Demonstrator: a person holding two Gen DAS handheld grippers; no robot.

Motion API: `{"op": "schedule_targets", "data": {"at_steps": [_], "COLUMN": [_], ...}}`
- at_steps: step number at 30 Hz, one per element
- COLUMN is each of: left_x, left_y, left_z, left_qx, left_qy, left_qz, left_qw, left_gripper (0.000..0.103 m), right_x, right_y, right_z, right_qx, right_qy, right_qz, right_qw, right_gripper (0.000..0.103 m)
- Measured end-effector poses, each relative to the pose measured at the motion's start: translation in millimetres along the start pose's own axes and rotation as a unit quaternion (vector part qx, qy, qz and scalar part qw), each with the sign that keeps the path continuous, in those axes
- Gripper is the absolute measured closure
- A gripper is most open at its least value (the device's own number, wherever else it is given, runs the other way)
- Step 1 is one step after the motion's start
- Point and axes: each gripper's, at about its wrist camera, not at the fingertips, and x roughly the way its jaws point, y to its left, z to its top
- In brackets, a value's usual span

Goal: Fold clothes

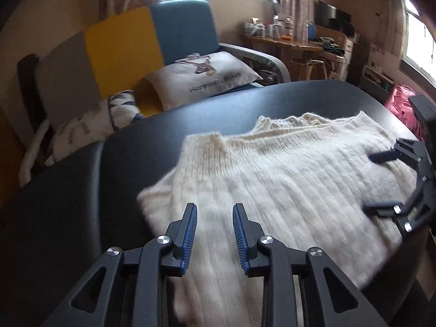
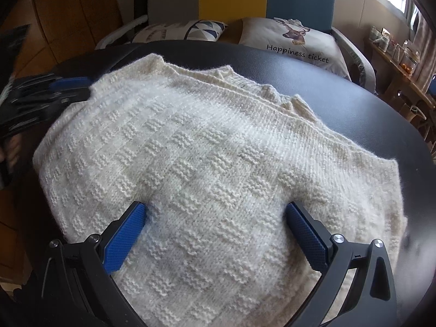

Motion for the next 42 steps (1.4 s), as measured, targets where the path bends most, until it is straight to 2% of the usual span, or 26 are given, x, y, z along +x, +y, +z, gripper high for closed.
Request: {"op": "schedule_targets", "data": {"at_steps": [4, 8, 12, 14, 24, 29, 31, 36, 40, 42], "left_x": [-5, -4, -4, -4, -4, -15, -27, -49, -61, -64], "left_y": [-5, -10, -11, -11, -9, -6, 2, 16, 7, 0], "left_z": [-26, -46, -52, -53, -57, -65, -70, -102, -121, -121], "left_qx": [-0.011, -0.013, -0.032, -0.034, -0.039, -0.056, -0.076, -0.095, -0.082, -0.077], "left_qy": [0.027, 0.026, 0.021, 0.019, 0.021, 0.022, 0.021, 0.022, -0.003, -0.019], "left_qz": [0.025, 0.047, 0.045, 0.046, 0.043, 0.029, 0.017, 0.018, 0.000, -0.032], "left_qw": [0.9993, 0.9985, 0.9982, 0.9982, 0.9981, 0.9978, 0.9967, 0.9950, 0.9967, 0.9963], "left_gripper": [0.075, 0.074, 0.073, 0.073, 0.073, 0.073, 0.069, 0.069, 0.069, 0.069], "right_x": [-25, -35, -4, -6, -6, -10, -15, -40, -29, -26], "right_y": [7, 9, 6, 8, 8, 3, 0, -10, -10, -11], "right_z": [1, -7, -33, -38, -38, -43, -42, -42, -53, -57], "right_qx": [-0.004, -0.001, 0.004, -0.007, -0.002, -0.012, -0.014, 0.013, 0.003, 0.006], "right_qy": [-0.021, -0.021, 0.040, 0.018, 0.024, 0.033, 0.043, 0.011, 0.018, 0.012], "right_qz": [-0.005, -0.014, -0.037, -0.043, -0.045, -0.038, -0.034, 0.007, -0.023, -0.025], "right_qw": [1.000, 1.000, 0.998, 0.999, 0.999, 0.999, 0.998, 1.000, 1.000, 1.000], "right_gripper": [0.000, 0.000, 0.000, 0.000, 0.000, 0.000, 0.000, 0.000, 0.000, 0.000]}}
